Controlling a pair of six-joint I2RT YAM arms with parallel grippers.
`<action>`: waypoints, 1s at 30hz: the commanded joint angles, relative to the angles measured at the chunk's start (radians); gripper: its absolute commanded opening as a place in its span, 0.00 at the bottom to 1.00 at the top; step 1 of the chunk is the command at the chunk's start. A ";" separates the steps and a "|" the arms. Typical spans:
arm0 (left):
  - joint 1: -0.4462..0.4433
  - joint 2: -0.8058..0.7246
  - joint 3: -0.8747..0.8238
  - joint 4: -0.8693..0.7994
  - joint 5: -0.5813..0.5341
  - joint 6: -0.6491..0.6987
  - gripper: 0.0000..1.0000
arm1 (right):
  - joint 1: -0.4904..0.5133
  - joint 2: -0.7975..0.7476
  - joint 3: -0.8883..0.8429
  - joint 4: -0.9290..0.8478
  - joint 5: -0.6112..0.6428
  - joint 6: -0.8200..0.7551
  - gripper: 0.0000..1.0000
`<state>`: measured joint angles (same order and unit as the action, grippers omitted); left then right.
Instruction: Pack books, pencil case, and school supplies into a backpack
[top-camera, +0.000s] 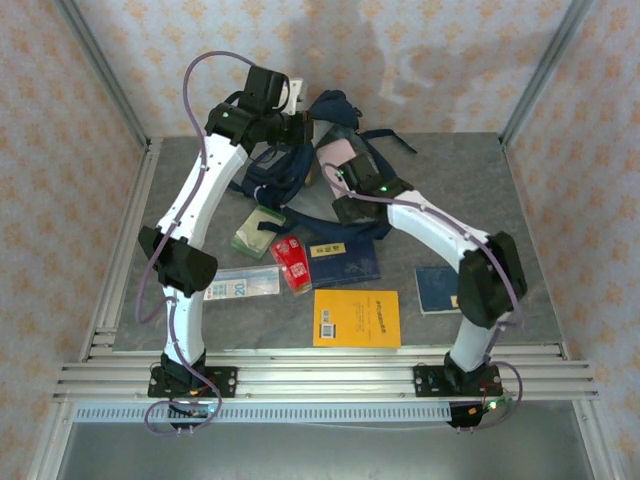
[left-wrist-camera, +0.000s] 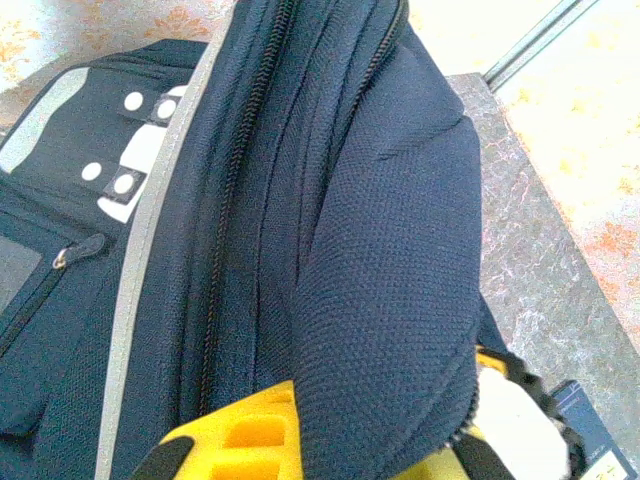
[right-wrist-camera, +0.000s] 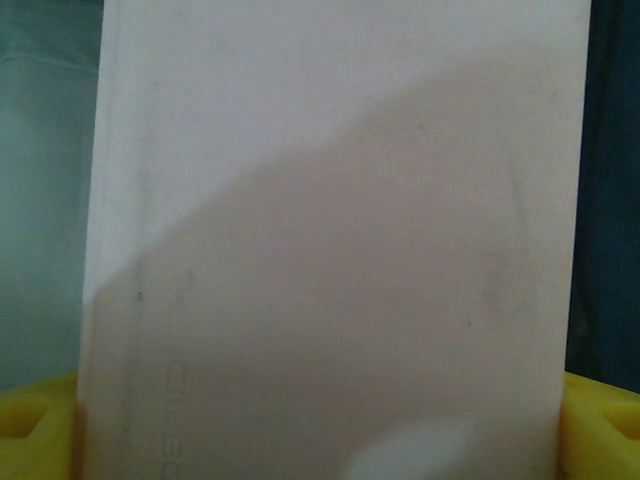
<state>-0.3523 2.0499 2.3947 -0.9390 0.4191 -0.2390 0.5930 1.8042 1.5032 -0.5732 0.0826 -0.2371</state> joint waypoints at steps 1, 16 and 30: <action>0.004 -0.089 0.070 0.120 0.053 -0.019 0.00 | 0.002 0.106 0.148 -0.078 -0.002 -0.043 0.69; 0.010 -0.079 0.076 0.129 0.052 -0.016 0.00 | -0.025 0.493 0.629 -0.239 0.076 -0.004 0.80; 0.024 -0.039 0.060 0.154 0.097 -0.056 0.00 | -0.019 0.506 0.660 0.098 -0.074 0.146 0.99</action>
<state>-0.3172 2.0502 2.4081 -0.9340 0.4145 -0.2646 0.5591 2.4088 2.2650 -0.6495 0.0322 -0.1307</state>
